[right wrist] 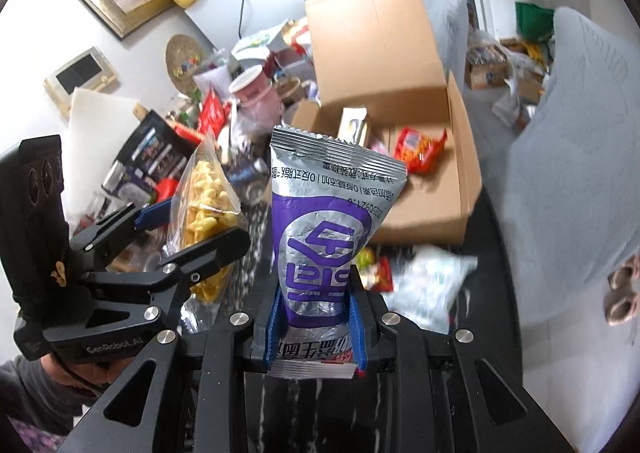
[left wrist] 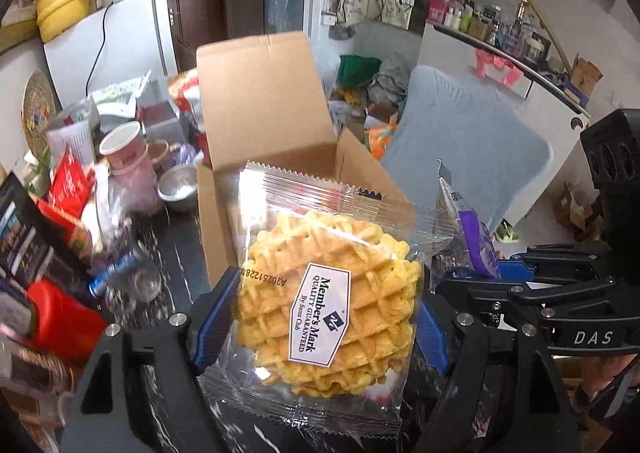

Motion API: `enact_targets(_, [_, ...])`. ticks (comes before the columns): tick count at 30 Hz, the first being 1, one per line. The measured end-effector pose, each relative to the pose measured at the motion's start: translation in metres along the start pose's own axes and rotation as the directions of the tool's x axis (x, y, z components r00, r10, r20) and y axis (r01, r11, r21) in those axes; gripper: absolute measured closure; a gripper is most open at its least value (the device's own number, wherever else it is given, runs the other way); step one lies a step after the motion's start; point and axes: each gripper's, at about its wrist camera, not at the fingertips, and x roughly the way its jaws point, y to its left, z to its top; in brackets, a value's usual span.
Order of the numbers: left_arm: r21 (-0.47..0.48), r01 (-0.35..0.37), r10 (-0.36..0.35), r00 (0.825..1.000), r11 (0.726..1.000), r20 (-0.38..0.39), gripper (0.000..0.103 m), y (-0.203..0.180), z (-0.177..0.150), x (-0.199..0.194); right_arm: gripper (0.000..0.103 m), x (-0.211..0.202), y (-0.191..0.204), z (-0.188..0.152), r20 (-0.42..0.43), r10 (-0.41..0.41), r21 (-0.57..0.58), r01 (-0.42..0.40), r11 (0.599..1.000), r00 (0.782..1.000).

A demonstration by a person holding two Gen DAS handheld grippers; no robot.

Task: Organize snacks
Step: 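Carry the waffle pack and purple-white bag toward the cardboard box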

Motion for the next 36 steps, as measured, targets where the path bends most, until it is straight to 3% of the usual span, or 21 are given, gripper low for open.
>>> enact_targets(17, [-0.038, -0.049, 0.050, 0.998, 0.998, 0.040, 0.025, 0.038, 0.073, 0.058, 0.075, 0.039, -0.023, 0.088, 0.023, -0.001, -0.044, 0.002, 0.999, 1.000])
enact_targets(36, [-0.050, -0.116, 0.111, 0.990, 0.992, -0.093, 0.025, 0.069, 0.092, 0.168, 0.075, 0.124, -0.067, 0.147, -0.036, -0.073, -0.075, 0.070, 0.995, 0.997])
